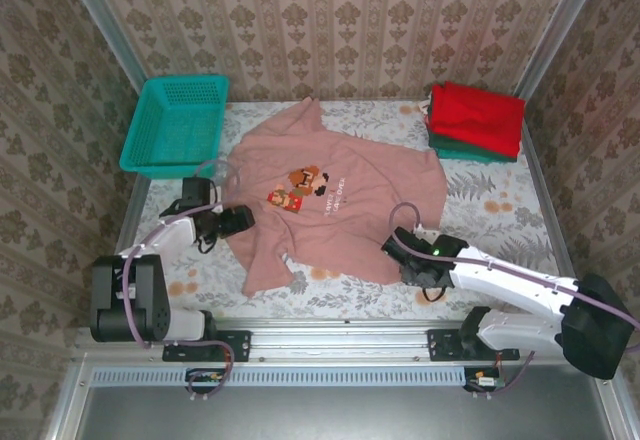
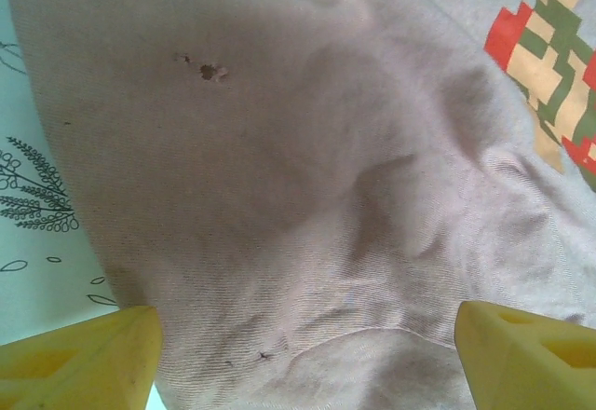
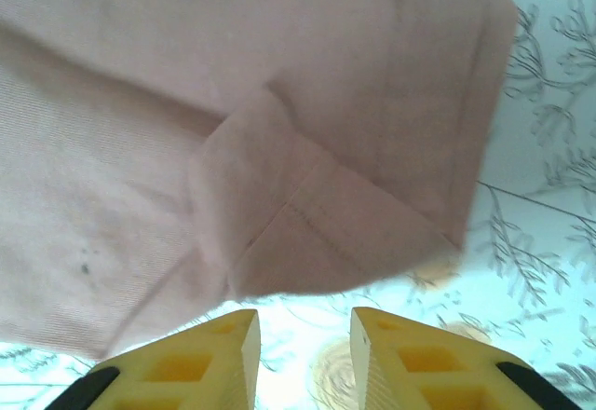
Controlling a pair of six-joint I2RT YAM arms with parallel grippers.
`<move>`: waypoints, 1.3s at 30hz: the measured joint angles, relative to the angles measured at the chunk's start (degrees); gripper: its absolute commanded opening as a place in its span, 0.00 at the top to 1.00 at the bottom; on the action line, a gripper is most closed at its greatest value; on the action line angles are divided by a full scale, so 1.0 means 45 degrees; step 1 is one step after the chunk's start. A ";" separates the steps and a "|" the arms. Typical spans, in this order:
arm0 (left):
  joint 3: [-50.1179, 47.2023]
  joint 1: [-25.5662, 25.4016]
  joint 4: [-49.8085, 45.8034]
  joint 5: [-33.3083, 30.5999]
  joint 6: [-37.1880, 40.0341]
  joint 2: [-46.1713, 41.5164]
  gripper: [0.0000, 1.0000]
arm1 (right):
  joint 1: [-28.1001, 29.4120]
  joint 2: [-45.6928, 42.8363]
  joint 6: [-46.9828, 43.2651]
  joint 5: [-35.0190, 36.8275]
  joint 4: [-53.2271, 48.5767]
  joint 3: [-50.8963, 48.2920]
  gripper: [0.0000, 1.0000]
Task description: Fold and stack the t-shirts
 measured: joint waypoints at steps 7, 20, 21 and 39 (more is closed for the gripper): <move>0.0102 0.0073 -0.0049 0.0087 0.0039 0.0092 0.20 | -0.0714 -0.2084 -0.0646 0.0384 -0.0578 0.2244 0.57; 0.0262 0.0486 -0.0233 0.0282 -0.0053 0.0908 0.22 | -0.5741 0.8820 -0.3570 -0.0199 0.3390 0.5965 0.57; 0.0262 0.0738 -0.0228 0.0316 -0.0058 0.0908 0.21 | -0.6067 0.9423 -0.3711 -0.0287 0.3211 0.6533 0.57; -0.1768 0.0928 -0.0189 0.0758 -0.0597 -0.1579 0.21 | -0.7660 1.4401 -0.5673 -0.2861 0.2040 1.4149 0.37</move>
